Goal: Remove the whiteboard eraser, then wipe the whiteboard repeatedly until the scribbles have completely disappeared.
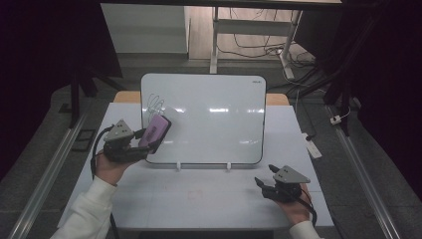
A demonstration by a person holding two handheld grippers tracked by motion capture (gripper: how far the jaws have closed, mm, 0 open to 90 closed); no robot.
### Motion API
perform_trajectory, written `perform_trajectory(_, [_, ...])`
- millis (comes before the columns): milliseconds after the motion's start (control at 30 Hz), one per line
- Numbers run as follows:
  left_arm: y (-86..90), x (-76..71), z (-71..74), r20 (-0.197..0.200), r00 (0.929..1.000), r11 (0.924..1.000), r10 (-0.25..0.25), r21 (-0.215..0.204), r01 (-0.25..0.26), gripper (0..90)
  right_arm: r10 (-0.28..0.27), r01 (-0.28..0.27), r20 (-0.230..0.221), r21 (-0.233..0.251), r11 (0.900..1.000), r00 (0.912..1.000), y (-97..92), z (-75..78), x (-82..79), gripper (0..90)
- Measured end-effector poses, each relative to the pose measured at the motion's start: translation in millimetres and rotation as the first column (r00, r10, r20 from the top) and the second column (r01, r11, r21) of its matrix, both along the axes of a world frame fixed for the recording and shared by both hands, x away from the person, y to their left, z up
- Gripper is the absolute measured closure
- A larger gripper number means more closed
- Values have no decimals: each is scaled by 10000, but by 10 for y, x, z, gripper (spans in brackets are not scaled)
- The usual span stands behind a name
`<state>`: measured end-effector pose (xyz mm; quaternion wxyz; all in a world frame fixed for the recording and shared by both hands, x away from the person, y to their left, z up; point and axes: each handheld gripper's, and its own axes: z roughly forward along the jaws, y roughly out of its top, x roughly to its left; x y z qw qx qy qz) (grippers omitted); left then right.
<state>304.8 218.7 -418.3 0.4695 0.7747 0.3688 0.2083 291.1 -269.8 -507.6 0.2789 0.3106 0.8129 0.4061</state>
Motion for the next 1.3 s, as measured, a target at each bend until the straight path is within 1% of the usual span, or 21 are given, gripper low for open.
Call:
perform_trajectory(200, [34, 79, 56, 104, 9995, 9996, 283, -5, -283, 408, 63, -63, 31, -109, 9999, 10000, 14, 1, -4, 309])
perform_trajectory(400, [103, 215, 148, 240, 9971, 9974, 718, -29, -717, 407, 67, -67, 22, -156, 9999, 10000, 14, -11, 5, 308])
perform_trajectory(467, [138, 279, 182, 318, 9944, 9949, 1007, -13, -1008, 408, 72, -72, -3, -178, 9998, 10000, 17, -13, 4, 308])
perform_trajectory(567, [183, 402, 233, 417, 9884, 9891, 1458, 167, -1466, 408, 58, -58, -36, -180, 9998, 10000, 23, -15, 3, 307])
perform_trajectory(733, [188, 621, 304, 622, 9799, 9800, 1894, 503, -1926, 408, 87, -88, -68, -232, 9997, 9999, 23, -33, 9, 306])
perform_trajectory(800, [169, 709, 312, 728, 9784, 9782, 1933, 631, -1980, 408, 91, -92, -74, -235, 9997, 9999, 23, -35, 9, 306])
perform_trajectory(833, [157, 752, 314, 752, 9769, 9755, 2000, 778, -2057, 408, 93, -95, -69, -237, 9997, 9999, 23, -35, 10, 306])
perform_trajectory(867, [147, 790, 315, 774, 9757, 9741, 2051, 808, -2112, 408, 94, -96, -66, -242, 9997, 9999, 24, -34, 11, 305])
perform_trajectory(967, [120, 875, 319, 859, 9727, 9691, 2158, 1030, -2241, 408, 85, -87, -49, -282, 9996, 10000, 23, -34, 8, 305])
perform_trajectory(1033, [101, 916, 312, 862, 9722, 9678, 2179, 1099, -2266, 408, 69, -70, -46, -270, 9996, 10000, 18, -34, 10, 305])
perform_trajectory(1100, [80, 943, 300, 865, 9741, 9682, 2090, 1217, -2185, 408, 50, -51, -55, -239, 9997, 10000, 12, -31, 13, 305])
perform_trajectory(1200, [33, 961, 268, 865, 9756, 9651, 2016, 1522, -2129, 408, 47, -47, -36, -238, 9997, 10000, 8, -30, 13, 305])
perform_trajectory(1267, [19, 954, 254, 812, 9772, 9671, 1962, 1485, -2066, 408, 50, -51, -34, -260, 9996, 10000, 9, -31, 12, 304])
perform_trajectory(1300, [11, 946, 240, 772, 9785, 9695, 1914, 1406, -2007, 408, 49, -50, -27, -276, 9996, 10000, 12, -30, 12, 304])
